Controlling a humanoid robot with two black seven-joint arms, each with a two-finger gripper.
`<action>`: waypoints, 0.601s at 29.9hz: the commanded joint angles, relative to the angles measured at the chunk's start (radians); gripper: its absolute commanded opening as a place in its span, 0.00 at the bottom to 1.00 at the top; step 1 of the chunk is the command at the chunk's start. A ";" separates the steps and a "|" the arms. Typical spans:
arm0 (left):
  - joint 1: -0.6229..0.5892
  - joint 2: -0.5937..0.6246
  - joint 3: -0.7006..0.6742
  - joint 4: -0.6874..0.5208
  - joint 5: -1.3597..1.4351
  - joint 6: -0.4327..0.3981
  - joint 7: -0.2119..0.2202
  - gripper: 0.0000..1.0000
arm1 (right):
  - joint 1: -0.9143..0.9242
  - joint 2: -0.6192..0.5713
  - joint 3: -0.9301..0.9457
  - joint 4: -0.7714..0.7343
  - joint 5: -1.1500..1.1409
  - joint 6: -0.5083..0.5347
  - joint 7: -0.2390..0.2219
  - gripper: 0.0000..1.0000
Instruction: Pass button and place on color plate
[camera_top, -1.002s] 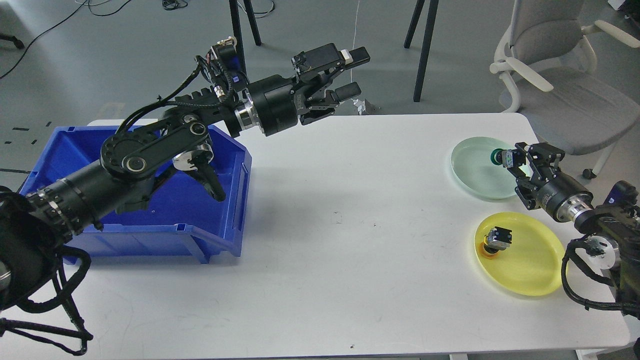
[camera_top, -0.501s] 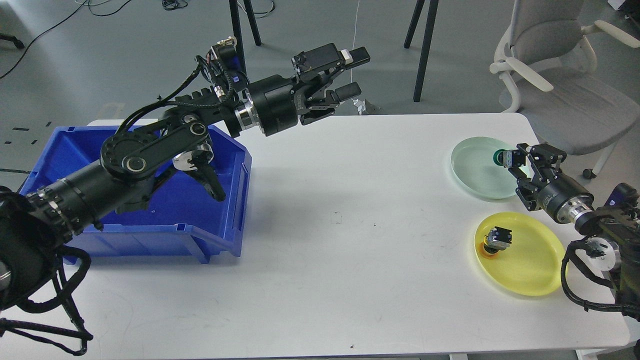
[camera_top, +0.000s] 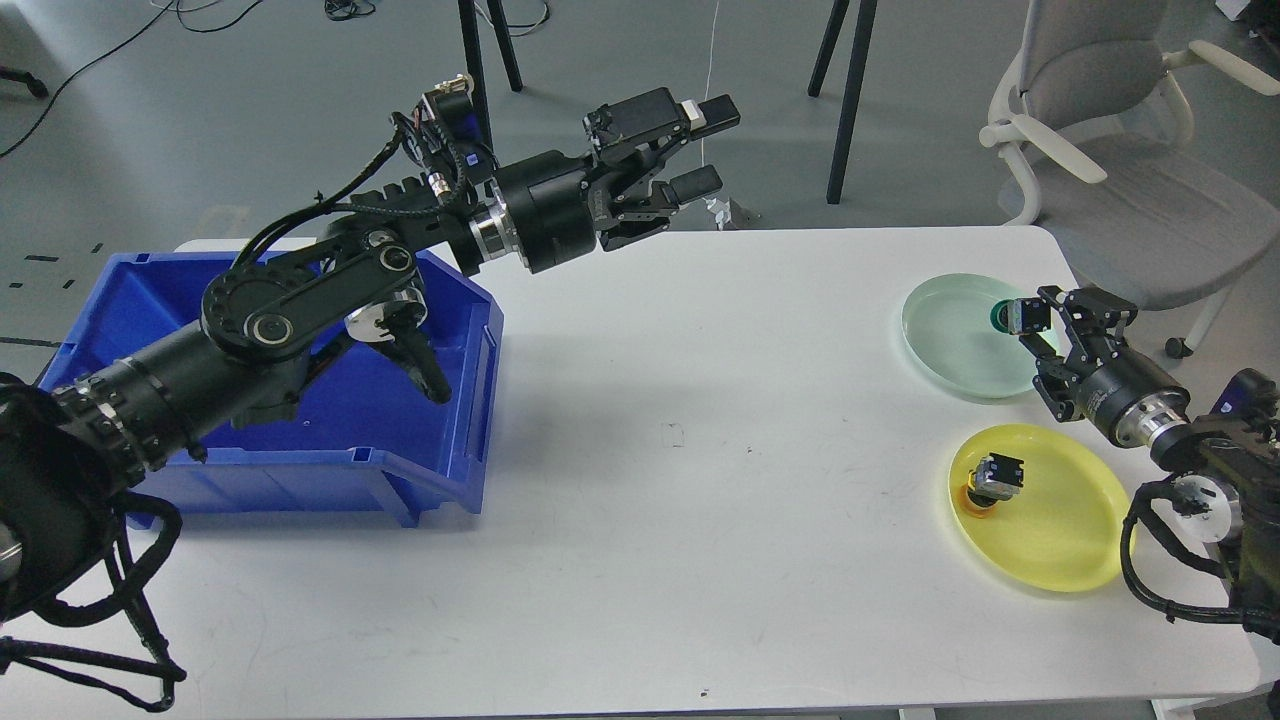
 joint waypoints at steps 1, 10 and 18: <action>0.000 0.000 0.000 0.000 0.000 0.000 0.000 0.88 | 0.000 -0.001 0.000 0.000 0.002 0.000 0.000 0.68; 0.000 0.000 0.000 0.000 -0.008 0.000 0.000 0.88 | 0.002 -0.001 0.003 0.002 0.004 0.000 0.000 0.69; 0.005 0.006 -0.002 0.000 -0.056 0.000 0.000 0.91 | 0.014 -0.011 0.130 0.122 0.086 0.000 0.000 0.92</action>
